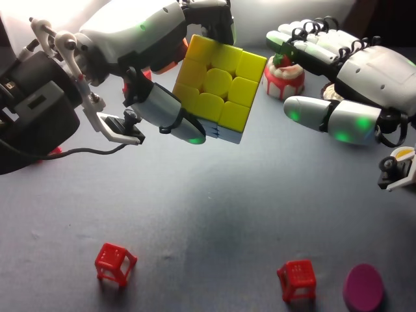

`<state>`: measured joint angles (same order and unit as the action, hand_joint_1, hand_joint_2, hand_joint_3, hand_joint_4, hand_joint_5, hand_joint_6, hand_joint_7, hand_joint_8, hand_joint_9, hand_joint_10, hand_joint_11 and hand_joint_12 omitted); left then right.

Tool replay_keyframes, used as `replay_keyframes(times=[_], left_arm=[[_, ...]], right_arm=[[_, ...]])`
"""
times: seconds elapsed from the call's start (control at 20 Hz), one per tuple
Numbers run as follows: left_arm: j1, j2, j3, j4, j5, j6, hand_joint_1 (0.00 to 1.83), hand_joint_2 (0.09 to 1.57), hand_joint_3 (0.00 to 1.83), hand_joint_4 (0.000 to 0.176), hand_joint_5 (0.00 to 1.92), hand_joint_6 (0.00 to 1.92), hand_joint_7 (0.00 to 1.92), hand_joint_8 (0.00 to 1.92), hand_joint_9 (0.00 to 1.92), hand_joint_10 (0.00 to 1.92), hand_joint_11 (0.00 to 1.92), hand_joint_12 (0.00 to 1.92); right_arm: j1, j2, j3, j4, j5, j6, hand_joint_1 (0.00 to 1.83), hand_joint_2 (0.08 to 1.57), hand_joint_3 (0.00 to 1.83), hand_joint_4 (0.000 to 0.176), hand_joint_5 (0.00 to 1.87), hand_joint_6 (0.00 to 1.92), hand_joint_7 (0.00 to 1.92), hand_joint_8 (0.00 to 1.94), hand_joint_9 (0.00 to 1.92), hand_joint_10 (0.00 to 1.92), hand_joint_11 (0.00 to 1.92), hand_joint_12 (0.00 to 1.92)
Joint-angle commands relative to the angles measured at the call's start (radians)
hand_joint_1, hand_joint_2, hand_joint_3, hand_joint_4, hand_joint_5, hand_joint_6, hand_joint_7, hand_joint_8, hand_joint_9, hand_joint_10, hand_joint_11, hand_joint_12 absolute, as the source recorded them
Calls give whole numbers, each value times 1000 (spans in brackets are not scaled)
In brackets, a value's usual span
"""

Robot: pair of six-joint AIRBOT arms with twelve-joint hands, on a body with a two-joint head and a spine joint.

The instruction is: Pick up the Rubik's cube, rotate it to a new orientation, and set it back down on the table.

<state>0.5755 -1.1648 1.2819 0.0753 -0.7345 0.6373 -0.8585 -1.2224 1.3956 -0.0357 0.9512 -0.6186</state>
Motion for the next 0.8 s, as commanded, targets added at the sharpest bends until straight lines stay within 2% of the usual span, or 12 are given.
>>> replay_keyframes(times=[0.0, 0.05, 0.15, 0.2, 0.3, 0.4, 0.55, 0.6, 0.65, 0.7, 0.75], left_arm=[[-20, 0, -1, -10, -159, -13, 1403, 744, 873, 0, 1255, 1921, 1354, 1921, 1433, 1921, 1549, 1921], [-21, -1, -1, -7, -158, -13, 1398, 746, 875, 0, 1251, 1921, 1354, 1921, 1436, 1921, 1552, 1921], [-22, -5, 1, -6, -153, -13, 1401, 763, 833, 0, 1273, 1921, 1382, 1921, 1472, 1921, 1595, 1921], [-22, -7, 4, -5, -151, -14, 1410, 752, 835, 0, 1287, 1921, 1387, 1921, 1471, 1921, 1591, 1921], [-22, -9, 5, -5, -149, -14, 1402, 734, 863, 0, 1257, 1921, 1328, 1921, 1394, 1921, 1506, 1921], [-22, -10, 6, -5, -148, -14, 1414, 713, 899, 0, 1247, 1921, 1346, 1921, 1413, 1921, 1529, 1921], [-22, -10, 7, -6, -148, -16, 1459, 700, 931, 0, 1299, 1921, 1428, 1921, 1508, 1921, 1618, 1921], [-22, -10, 7, -6, -149, -16, 1475, 679, 975, 0, 1332, 1921, 1456, 1921, 1539, 1921, 1641, 1921], [-22, -10, 7, -6, -149, -16, 1497, 661, 1001, 0, 1348, 1921, 1459, 1921, 1535, 1921, 1636, 1921], [-22, -10, 7, -6, -150, -16, 1522, 638, 1031, 0, 1351, 1921, 1465, 1921, 1541, 1921, 1640, 1921], [-22, -10, 7, -6, -152, -17, 1527, 618, 1072, 0, 1349, 1921, 1465, 1921, 1541, 1921, 1648, 1921]], right_arm=[[2, -8, 5, 7, 105, 6, 0, 1363, 0, 0, 31, 3, 58, 10, 16, 3, 4, 8], [2, -12, 10, -1, 99, 6, 0, 1365, 0, 0, 10, 0, 56, 8, 6, 0, 0, 1], [2, -16, 13, -11, 97, 6, 0, 1374, 0, 0, 92, 10, 138, 6, 81, 21, 21, 36], [2, -17, 12, -20, 97, 6, 0, 1373, 0, 0, 150, 3, 205, 3, 137, 12, 3, 183], [2, -19, 13, -29, 94, 6, 0, 1370, 0, 0, 188, 6, 252, 4, 188, 16, 0, 338], [2, -20, 13, -33, 93, 6, 0, 1376, 0, 0, 207, 4, 281, 4, 218, 18, 0, 553], [2, -22, 12, -39, 92, 6, 0, 1345, 0, 0, 140, 0, 193, 5, 172, 3, 0, 397], [2, -22, 12, -40, 92, 6, 0, 1341, 0, 0, 158, 5, 223, 11, 206, 15, 0, 360], [2, -22, 12, -41, 92, 6, 0, 1337, 0, 0, 146, 2, 222, 6, 227, 21, 0, 381], [2, -22, 10, -43, 92, 6, 0, 1357, 3, 0, 28, 0, 181, 2, 223, 16, 0, 347], [-1, -22, 9, -44, 92, 6, 0, 1364, 6, 0, 14, 3, 180, 3, 227, 17, 0, 339]])
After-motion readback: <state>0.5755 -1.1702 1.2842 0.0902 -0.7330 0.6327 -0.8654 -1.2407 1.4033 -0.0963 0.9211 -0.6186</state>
